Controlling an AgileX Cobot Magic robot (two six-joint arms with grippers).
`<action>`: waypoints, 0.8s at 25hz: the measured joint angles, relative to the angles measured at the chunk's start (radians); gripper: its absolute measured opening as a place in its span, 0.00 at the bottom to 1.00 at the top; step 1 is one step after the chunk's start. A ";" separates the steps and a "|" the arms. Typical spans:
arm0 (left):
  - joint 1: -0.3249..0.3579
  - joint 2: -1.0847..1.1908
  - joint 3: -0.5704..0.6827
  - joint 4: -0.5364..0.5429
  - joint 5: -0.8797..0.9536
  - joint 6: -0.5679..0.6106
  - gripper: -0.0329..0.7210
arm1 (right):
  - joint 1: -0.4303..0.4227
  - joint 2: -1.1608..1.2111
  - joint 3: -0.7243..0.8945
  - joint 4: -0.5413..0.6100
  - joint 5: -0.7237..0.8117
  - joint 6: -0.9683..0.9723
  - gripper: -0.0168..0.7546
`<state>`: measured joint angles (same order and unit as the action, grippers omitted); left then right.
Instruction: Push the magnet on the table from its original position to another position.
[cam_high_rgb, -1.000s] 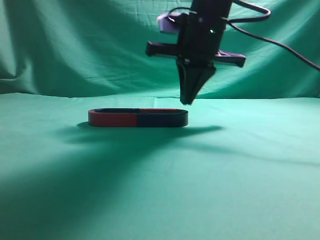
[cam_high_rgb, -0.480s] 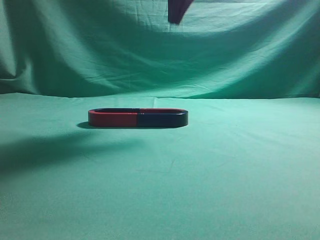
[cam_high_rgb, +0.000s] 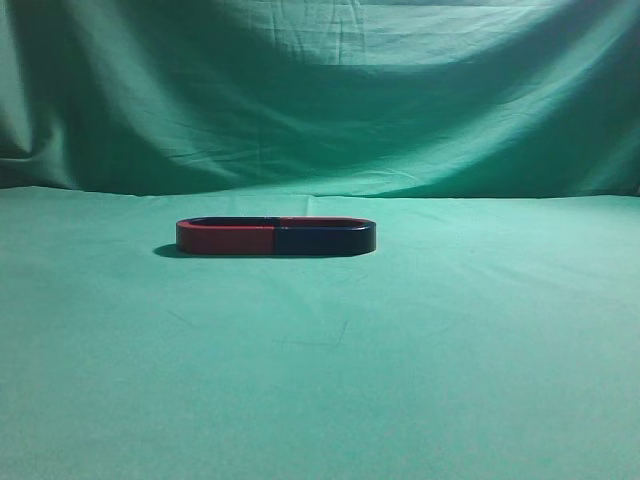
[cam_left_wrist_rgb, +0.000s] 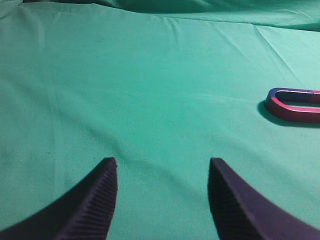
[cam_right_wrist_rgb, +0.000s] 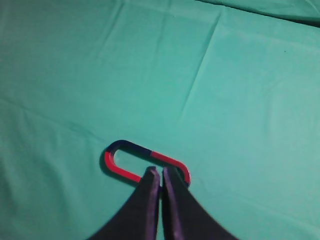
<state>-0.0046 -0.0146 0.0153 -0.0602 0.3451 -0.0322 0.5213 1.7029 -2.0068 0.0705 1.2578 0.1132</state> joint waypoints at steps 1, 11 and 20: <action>0.000 0.000 0.000 0.000 0.000 0.000 0.54 | 0.000 -0.027 0.030 0.000 0.002 0.005 0.02; 0.000 0.000 0.000 0.000 0.000 0.000 0.54 | 0.000 -0.354 0.417 -0.068 0.008 0.012 0.02; 0.000 0.000 0.000 0.000 0.000 0.000 0.54 | 0.000 -0.677 0.781 -0.090 -0.116 0.012 0.02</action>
<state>-0.0046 -0.0146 0.0153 -0.0602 0.3451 -0.0322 0.5213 1.0264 -1.2260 -0.0195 1.1420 0.1253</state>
